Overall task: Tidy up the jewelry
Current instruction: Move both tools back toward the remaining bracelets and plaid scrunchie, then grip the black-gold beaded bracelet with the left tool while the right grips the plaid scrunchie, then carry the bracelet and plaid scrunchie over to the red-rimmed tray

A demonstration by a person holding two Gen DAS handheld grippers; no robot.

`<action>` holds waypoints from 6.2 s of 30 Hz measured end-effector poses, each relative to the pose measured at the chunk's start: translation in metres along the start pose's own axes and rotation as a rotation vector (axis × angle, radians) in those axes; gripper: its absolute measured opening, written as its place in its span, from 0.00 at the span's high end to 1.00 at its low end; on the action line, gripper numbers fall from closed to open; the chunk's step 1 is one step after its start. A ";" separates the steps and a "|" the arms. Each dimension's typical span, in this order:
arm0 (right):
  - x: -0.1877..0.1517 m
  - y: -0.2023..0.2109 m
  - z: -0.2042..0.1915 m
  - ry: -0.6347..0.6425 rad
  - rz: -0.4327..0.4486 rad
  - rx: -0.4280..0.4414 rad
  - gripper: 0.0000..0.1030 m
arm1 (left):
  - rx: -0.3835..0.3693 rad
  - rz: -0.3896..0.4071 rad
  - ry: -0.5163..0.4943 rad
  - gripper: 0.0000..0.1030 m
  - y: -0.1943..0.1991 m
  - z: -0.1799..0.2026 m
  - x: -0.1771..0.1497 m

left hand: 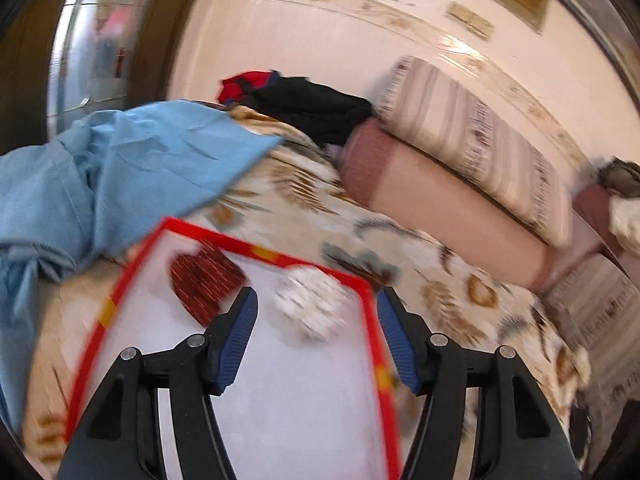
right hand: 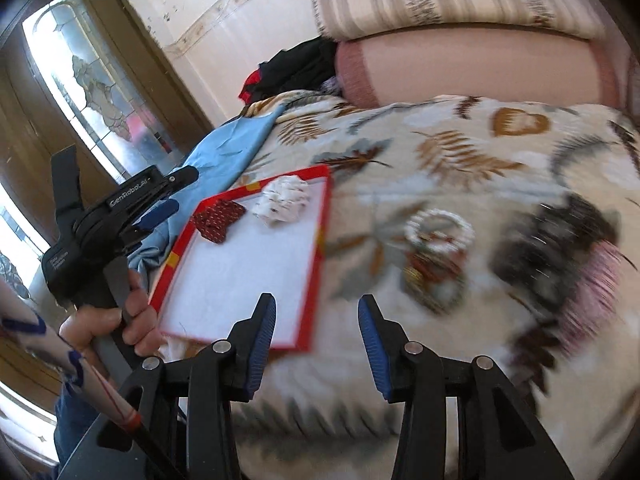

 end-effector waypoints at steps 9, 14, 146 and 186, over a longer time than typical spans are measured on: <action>-0.010 0.086 0.050 -0.103 0.099 -0.023 0.55 | -0.124 -0.025 -0.188 0.38 0.046 0.100 -0.036; 0.006 0.128 0.073 -0.152 0.167 -0.001 0.50 | -0.208 -0.037 -0.220 0.38 0.069 0.130 -0.034; 0.015 0.051 0.109 -0.047 0.200 -0.033 0.89 | -0.310 -0.018 -0.301 0.94 -0.006 0.133 -0.032; 0.038 -0.161 -0.103 0.134 -0.148 0.021 0.88 | -0.080 -0.185 0.146 0.94 -0.048 -0.083 -0.020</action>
Point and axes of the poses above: each gripper's, at about its wrist camera, not at the fingertips, and y roughly against the way its jaws point, z to its right, x to its top, the point moved 1 cm from there along -y, roughly the way its jaws point, and after that the axes turned 14 degrees about -y, right-handed, at the moved point
